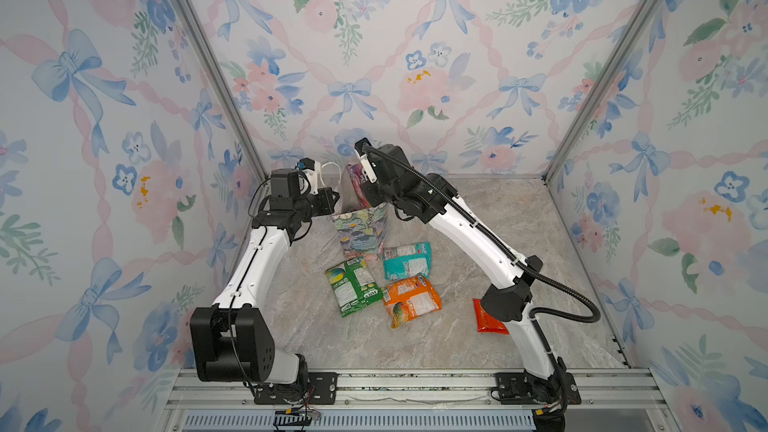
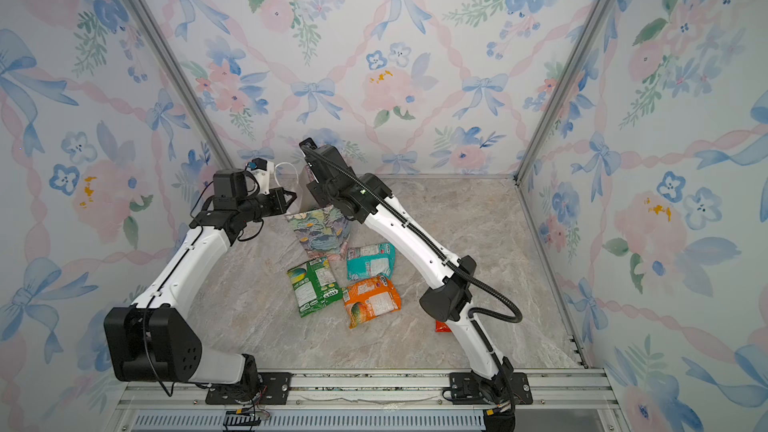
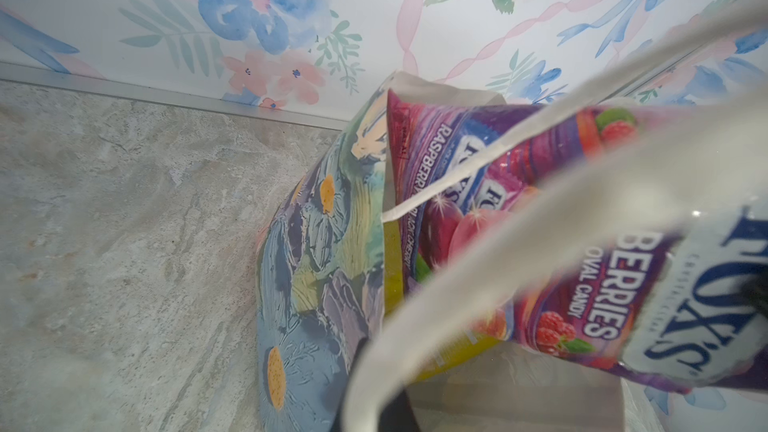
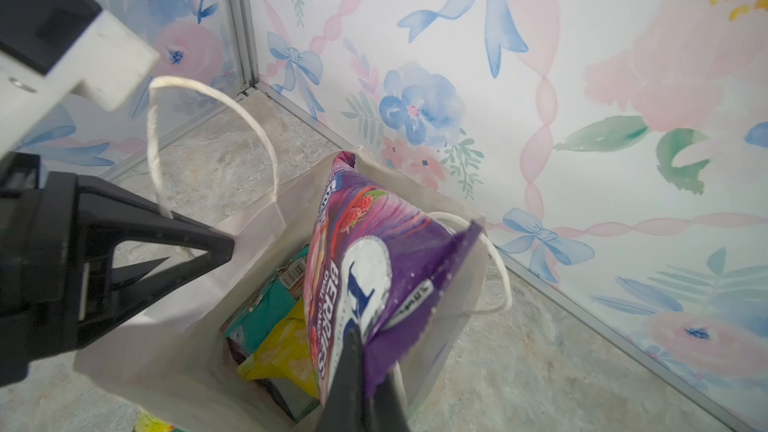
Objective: Place the snacks into the paper bag
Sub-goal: 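Lower the purple packet down into the bag with the right gripper, then open the right gripper to release the purple packet in the bag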
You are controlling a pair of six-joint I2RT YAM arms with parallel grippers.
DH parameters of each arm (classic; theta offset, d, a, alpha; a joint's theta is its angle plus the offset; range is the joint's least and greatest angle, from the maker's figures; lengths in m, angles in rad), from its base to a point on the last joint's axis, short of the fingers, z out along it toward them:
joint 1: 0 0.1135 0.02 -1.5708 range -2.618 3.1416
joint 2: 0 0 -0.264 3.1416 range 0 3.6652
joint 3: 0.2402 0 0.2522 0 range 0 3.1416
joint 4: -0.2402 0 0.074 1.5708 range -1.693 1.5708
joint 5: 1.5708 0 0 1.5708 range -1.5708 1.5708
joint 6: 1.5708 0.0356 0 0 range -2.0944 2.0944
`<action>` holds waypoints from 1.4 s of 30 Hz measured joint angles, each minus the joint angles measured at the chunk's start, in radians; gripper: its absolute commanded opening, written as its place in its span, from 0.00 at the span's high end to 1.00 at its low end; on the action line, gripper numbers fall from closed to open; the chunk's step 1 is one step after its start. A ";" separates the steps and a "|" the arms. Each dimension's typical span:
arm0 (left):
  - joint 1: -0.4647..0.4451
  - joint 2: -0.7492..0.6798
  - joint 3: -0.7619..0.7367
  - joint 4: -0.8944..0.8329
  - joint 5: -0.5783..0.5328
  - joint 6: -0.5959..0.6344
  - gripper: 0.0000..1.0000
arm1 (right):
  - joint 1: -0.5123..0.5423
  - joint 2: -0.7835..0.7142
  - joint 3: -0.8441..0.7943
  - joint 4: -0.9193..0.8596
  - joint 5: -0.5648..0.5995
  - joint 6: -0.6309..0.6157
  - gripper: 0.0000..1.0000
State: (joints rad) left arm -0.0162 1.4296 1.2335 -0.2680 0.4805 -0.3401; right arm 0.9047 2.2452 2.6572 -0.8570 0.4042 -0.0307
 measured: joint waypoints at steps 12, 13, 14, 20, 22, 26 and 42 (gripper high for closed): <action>0.000 0.000 0.000 0.000 0.000 0.000 1.00 | -0.008 0.000 0.000 -0.004 0.080 0.000 1.00; 0.000 0.000 0.000 0.000 0.000 0.000 1.00 | -0.009 0.000 0.000 -0.005 0.083 0.000 1.00; 0.000 0.000 0.000 0.000 0.000 0.000 1.00 | -0.011 0.000 0.000 -0.006 0.085 0.000 1.00; 0.000 0.000 0.000 0.000 0.000 0.000 1.00 | -0.014 -0.012 -0.050 0.002 0.091 0.000 1.00; 0.000 0.000 0.000 0.000 0.000 0.000 1.00 | -0.014 -0.014 -0.060 0.000 0.091 0.000 1.00; 0.000 0.000 0.000 0.000 0.001 0.000 1.00 | -0.014 -0.015 -0.063 -0.004 0.090 0.002 1.00; 0.004 0.000 0.000 -0.004 0.000 0.000 1.00 | -0.047 -0.053 -0.067 0.003 -0.128 0.112 0.20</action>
State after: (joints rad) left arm -0.0124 1.4296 1.2335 -0.2718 0.4801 -0.3401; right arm 0.8577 2.1918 2.5900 -0.8543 0.2764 0.0814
